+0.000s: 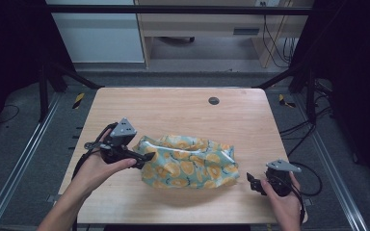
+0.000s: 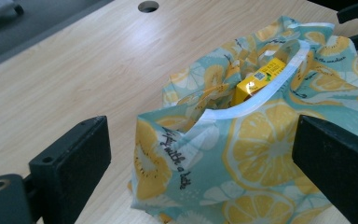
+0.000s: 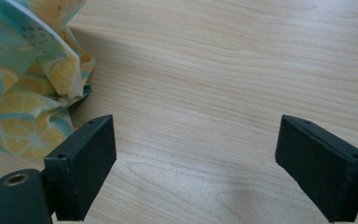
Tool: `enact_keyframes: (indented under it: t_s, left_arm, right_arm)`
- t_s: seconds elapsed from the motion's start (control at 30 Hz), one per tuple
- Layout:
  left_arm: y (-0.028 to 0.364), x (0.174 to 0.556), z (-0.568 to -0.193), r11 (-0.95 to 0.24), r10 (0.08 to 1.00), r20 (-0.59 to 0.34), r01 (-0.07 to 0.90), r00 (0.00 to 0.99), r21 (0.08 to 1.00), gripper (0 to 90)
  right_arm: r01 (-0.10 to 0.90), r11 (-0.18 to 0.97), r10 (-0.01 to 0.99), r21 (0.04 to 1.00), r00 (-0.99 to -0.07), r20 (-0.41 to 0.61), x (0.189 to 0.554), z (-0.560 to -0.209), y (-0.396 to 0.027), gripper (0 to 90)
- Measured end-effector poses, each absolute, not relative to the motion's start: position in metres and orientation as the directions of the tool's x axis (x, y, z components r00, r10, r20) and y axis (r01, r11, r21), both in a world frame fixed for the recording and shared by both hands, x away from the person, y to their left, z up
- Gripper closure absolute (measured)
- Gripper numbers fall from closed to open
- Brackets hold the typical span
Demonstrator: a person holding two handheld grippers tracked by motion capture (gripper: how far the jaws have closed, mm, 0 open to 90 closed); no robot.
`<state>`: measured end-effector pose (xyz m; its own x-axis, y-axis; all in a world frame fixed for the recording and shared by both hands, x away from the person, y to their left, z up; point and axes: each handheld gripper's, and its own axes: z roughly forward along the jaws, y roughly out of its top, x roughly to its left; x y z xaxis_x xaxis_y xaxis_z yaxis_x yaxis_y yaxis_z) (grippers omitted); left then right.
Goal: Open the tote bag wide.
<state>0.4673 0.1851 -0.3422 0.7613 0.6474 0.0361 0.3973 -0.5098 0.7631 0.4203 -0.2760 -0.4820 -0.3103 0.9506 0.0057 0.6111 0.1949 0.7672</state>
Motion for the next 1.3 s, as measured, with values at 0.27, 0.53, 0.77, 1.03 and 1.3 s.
enact_keyframes:
  t_s: [0.27, 0.53, 0.77, 1.03, 1.3]
  left_arm:
    - [0.173, 0.472, -0.351, -0.543, 0.587, -0.023, 0.415, 0.809, 0.73, 3.7]
    - [0.168, 0.475, -0.366, -0.583, 0.572, -0.036, 0.437, 0.819, 0.685, 39.2]
    - [0.167, 0.469, -0.371, -0.603, 0.544, -0.033, 0.418, 0.838, 0.68, 70.6]
    - [0.165, 0.464, -0.368, -0.604, 0.532, -0.023, 0.398, 0.847, 0.69, 88.6]
    - [0.162, 0.442, -0.361, -0.569, 0.516, -0.005, 0.347, 0.857, 0.745, 89.5]
  right_arm:
    - [0.607, 0.187, 0.951, 0.773, -0.309, 0.013, 0.42, -0.481, -0.276, 12.7]
    - [0.605, 0.179, 0.953, 0.776, -0.303, 0.017, 0.42, -0.481, -0.276, 12.7]
    - [0.588, 0.177, 0.952, 0.789, -0.307, 0.015, 0.419, -0.478, -0.276, 13.3]
    - [0.578, 0.168, 0.954, 0.798, -0.3, 0.016, 0.418, -0.474, -0.276, 13.7]
    - [0.552, 0.163, 0.955, 0.818, -0.296, 0.01, 0.416, -0.468, -0.272, 14.8]
